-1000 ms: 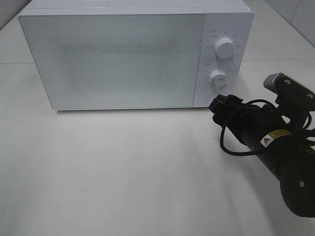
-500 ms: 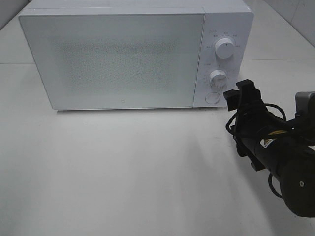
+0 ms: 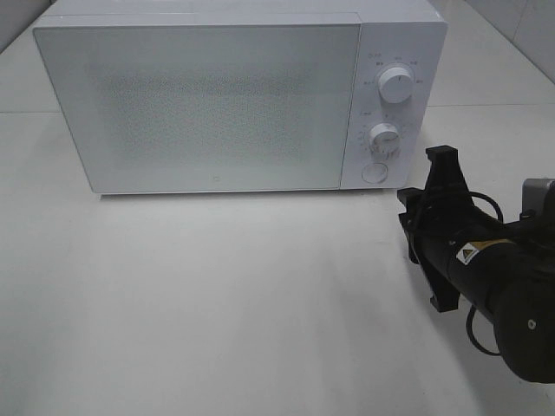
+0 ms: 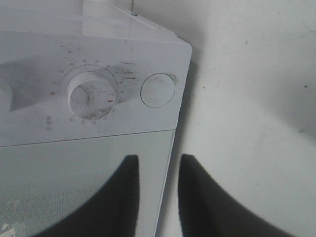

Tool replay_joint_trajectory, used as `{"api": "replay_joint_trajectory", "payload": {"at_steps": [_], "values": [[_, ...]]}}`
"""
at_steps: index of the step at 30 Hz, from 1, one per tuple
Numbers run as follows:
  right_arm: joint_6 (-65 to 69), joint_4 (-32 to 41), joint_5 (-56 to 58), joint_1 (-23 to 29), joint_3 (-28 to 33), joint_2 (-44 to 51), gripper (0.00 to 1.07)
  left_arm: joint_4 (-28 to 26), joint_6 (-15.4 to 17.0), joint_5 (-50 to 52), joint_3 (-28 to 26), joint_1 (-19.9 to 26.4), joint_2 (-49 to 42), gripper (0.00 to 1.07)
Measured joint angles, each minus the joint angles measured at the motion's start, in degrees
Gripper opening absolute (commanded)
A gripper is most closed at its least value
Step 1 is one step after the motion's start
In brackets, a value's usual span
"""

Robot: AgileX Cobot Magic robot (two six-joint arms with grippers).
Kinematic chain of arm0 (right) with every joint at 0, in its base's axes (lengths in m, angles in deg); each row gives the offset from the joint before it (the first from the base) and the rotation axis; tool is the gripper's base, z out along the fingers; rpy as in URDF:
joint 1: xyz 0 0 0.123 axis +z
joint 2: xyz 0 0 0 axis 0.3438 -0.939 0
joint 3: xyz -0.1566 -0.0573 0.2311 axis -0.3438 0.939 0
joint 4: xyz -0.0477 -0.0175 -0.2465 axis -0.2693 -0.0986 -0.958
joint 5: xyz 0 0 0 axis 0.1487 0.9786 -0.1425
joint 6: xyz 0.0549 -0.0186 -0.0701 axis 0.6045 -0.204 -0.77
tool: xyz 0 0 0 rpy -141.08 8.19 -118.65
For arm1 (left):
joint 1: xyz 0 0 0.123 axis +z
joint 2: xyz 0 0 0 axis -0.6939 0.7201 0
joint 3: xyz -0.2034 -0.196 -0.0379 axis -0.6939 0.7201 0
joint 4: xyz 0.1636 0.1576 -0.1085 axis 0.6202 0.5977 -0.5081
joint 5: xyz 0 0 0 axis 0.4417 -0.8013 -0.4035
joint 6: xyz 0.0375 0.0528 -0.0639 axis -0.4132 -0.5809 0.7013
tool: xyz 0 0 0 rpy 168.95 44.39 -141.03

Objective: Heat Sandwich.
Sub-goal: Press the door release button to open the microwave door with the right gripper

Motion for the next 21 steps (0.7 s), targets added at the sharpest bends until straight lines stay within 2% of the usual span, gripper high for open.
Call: {"api": "replay_joint_trajectory", "payload": {"at_steps": [2,14,21], "values": [[1.7,-0.1,0.0,0.0,0.0,0.0,0.0,0.0,0.0,0.0,0.0,0.0,0.0,1.01],[5.4,-1.7,1.0,-0.6,-0.1,0.0,0.01,0.0,0.0,0.0,0.0,0.0,0.0,1.01],[5.4,-6.9,5.3,-5.9,-3.4,-0.1,0.01,0.0,0.0,0.0,0.0,0.0,0.0,1.01]]}}
